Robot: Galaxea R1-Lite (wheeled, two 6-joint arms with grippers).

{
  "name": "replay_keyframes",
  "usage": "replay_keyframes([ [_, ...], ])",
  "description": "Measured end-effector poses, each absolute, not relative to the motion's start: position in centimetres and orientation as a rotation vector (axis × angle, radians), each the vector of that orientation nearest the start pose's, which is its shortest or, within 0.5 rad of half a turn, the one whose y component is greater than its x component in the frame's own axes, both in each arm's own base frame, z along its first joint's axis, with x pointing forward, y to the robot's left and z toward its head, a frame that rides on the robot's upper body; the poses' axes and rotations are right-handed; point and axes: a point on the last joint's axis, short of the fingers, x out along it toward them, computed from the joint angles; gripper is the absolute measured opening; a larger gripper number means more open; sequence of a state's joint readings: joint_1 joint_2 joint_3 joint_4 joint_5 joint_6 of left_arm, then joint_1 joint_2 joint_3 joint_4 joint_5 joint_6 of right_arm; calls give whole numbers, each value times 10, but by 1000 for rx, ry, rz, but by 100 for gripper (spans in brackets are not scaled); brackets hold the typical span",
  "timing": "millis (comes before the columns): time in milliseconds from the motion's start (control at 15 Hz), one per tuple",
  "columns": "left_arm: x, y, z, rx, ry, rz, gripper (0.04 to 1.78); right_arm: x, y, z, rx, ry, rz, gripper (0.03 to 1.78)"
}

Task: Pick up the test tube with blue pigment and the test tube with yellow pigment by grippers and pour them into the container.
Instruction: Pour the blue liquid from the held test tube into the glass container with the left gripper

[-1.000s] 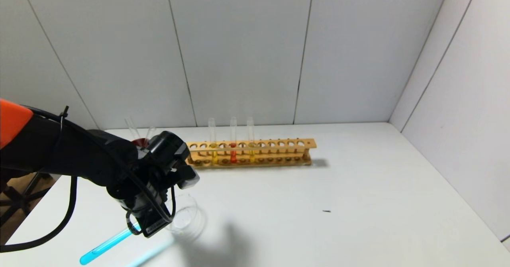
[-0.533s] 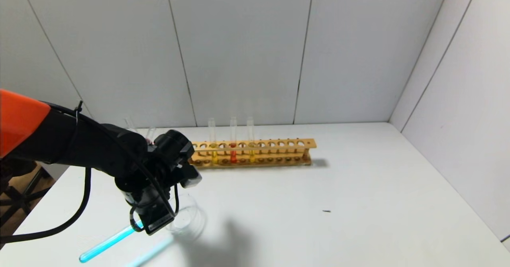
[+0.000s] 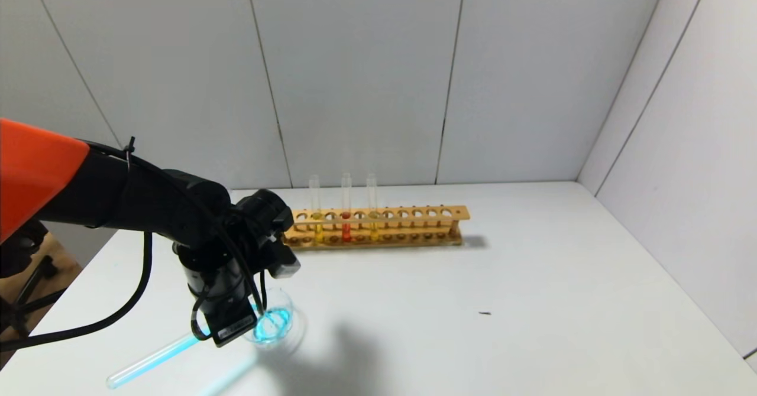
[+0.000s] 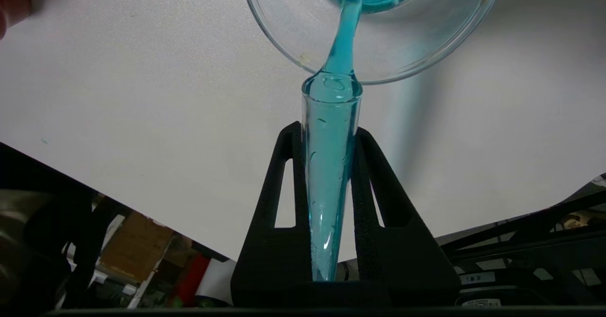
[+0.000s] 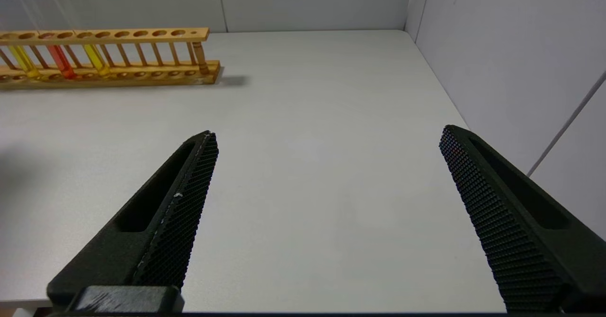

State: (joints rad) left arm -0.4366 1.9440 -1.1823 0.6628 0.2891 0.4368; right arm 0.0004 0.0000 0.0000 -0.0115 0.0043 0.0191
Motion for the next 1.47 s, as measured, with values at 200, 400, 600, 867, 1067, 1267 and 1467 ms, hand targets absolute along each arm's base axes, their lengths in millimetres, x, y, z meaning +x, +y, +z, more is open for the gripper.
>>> replay_keyframes([
  [200, 278, -123, 113, 884, 1307, -409, 30, -23, 0, 77, 18, -11, 4, 171],
  [400, 280, -126, 115, 896, 1328, -414, 30, -23, 0, 77, 19, -11, 4, 171],
  [600, 286, -131, 120, 908, 1355, -421, 30, -23, 0, 77, 18, -11, 4, 171],
  [867, 292, -142, 117, 961, 1398, -422, 30, -23, 0, 77, 19, -11, 4, 171],
  [1067, 294, -144, 114, 990, 1444, -419, 30, -23, 0, 77, 19, -11, 4, 171],
  [1267, 298, -146, 117, 1032, 1494, -396, 30, -23, 0, 77, 18, -12, 4, 171],
  [1467, 300, -155, 114, 1082, 1499, -385, 30, -23, 0, 77, 19, -11, 5, 171],
])
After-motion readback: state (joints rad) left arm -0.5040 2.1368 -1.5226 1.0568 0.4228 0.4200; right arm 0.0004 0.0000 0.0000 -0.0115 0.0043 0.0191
